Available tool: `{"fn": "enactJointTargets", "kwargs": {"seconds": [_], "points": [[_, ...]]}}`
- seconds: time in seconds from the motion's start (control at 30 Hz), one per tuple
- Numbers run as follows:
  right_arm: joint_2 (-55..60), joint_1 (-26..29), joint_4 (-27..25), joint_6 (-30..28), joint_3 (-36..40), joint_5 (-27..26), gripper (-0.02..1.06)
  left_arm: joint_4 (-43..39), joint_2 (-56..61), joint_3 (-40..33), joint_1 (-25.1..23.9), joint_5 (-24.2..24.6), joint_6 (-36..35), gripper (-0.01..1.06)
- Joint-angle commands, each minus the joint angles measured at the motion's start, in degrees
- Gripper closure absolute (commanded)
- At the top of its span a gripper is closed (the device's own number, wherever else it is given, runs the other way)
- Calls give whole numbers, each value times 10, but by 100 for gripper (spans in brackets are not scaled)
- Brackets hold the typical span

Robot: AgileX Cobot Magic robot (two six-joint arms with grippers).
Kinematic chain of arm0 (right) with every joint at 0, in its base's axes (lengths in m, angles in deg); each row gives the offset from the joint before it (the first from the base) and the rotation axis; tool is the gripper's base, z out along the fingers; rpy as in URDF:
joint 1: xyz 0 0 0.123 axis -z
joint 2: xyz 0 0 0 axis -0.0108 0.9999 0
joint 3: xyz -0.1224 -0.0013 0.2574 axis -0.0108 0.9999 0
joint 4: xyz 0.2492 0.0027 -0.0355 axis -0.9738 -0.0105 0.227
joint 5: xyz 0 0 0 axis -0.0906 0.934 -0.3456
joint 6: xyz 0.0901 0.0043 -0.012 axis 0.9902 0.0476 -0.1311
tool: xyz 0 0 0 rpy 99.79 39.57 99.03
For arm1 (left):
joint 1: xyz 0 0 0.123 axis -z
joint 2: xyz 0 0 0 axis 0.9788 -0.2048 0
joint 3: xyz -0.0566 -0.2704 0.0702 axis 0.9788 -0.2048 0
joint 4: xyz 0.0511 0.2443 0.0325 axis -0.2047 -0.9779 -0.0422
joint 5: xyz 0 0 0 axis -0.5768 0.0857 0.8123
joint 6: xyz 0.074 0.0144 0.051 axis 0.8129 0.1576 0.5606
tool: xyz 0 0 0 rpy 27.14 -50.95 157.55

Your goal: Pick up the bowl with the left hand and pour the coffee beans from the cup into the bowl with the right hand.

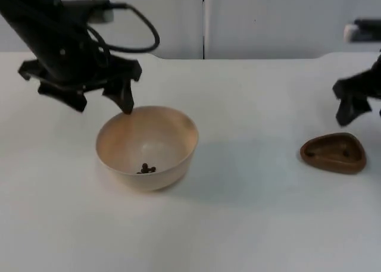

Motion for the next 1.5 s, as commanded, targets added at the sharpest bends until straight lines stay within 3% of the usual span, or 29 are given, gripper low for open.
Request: {"fn": "enactJointTargets", "kwargs": {"seconds": [0.0, 0.53, 0.73, 1.0, 1.3, 1.47], "points": [[-59, 3, 0, -7, 1, 3, 35, -5, 43, 2, -1, -5, 2, 32], [-286, 2, -1, -18, 1, 17, 35, -44, 336, 2, -1, 13, 2, 32], [-293, 2, -1, -18, 1, 17, 35, -102, 408, 0, -1, 20, -1, 32], [-293, 2, -1, -22, 1, -3, 35, -105, 437, -34, -1, 14, -14, 32], [-302, -1, -7, -22, 1, 72, 35, -103, 494, -80, -1, 7, -30, 32], [-339, -31, -2, -22, 28, 65, 35, -96, 564, -136, -1, 3, -34, 32]]}}
